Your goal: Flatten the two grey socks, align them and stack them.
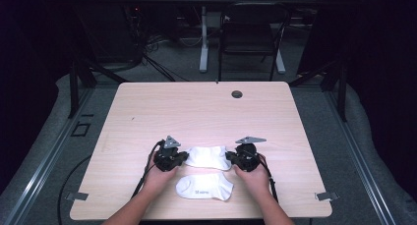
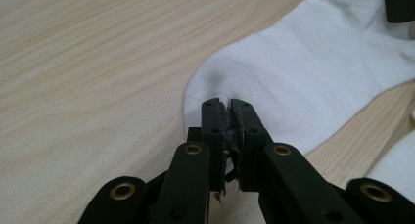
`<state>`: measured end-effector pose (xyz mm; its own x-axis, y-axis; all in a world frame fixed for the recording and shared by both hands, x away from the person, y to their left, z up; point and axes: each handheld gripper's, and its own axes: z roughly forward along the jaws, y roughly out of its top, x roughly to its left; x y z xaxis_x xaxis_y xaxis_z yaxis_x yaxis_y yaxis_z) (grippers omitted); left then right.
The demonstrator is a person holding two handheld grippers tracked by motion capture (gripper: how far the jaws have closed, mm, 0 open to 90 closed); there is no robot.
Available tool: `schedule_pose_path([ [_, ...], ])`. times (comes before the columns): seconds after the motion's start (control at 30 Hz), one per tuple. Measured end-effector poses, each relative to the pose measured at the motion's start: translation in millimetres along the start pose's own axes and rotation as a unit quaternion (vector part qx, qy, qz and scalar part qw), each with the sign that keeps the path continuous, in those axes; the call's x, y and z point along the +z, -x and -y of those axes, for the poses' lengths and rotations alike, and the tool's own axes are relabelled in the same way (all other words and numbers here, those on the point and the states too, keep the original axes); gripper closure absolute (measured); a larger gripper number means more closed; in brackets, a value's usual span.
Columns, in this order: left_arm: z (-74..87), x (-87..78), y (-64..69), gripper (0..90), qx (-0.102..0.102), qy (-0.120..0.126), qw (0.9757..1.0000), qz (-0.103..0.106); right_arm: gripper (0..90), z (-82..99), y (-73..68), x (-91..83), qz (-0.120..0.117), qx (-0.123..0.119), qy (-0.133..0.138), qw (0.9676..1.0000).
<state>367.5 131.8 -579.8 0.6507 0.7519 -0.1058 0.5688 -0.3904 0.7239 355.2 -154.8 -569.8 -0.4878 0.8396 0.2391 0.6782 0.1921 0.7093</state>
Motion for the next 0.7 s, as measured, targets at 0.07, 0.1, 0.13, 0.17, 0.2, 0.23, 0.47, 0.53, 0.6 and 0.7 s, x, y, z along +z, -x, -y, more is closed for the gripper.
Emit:
schedule_pose_path([
  [0.07,-0.4,-2.8,0.5,85.6,0.006,0.002,1.0000,0.001,85.8,-0.4,-0.1,-1.6,-0.001,0.001,0.001,1.0000],
  [0.1,-0.4,-2.8,0.5,85.7,0.006,0.002,1.0000,0.001,85.8,-0.4,-0.1,-1.6,-0.001,0.001,0.001,1.0000],
  [0.13,-1.1,-6.2,1.6,85.8,0.005,0.005,1.0000,0.003,85.8,-0.9,0.0,-3.2,-0.003,0.001,0.003,1.0000],
  [0.17,-1.1,-6.2,1.6,85.8,0.005,0.005,1.0000,0.003,85.8,-0.9,0.0,-3.2,-0.003,0.001,0.003,1.0000],
  [0.2,-1.4,-8.0,2.3,85.8,0.007,0.007,0.9999,0.003,85.8,-1.1,0.1,-3.9,-0.004,0.001,0.005,1.0000],
  [0.23,-1.7,-10.0,3.1,85.8,0.007,0.009,0.9999,0.005,85.8,-1.5,-0.2,-5.0,-0.005,0.002,0.006,1.0000],
  [0.47,-4.1,-28.7,7.7,85.8,0.010,0.022,0.9997,0.010,85.8,-8.7,-10.1,-20.0,-0.025,-0.006,0.017,0.9995],
  [0.53,-4.3,-30.9,8.0,85.8,0.008,0.023,0.9997,0.010,85.8,-9.5,-12.2,-21.7,-0.027,-0.010,0.017,0.9994],
  [0.6,-4.0,-35.4,8.8,85.8,0.006,0.026,0.9996,0.010,85.8,-10.4,-16.7,-25.3,-0.030,-0.011,0.018,0.9993],
  [0.7,-1.6,-44.6,11.0,85.8,0.008,0.028,0.9995,0.012,85.8,-11.2,-21.5,-30.4,-0.034,-0.017,0.016,0.9991],
])
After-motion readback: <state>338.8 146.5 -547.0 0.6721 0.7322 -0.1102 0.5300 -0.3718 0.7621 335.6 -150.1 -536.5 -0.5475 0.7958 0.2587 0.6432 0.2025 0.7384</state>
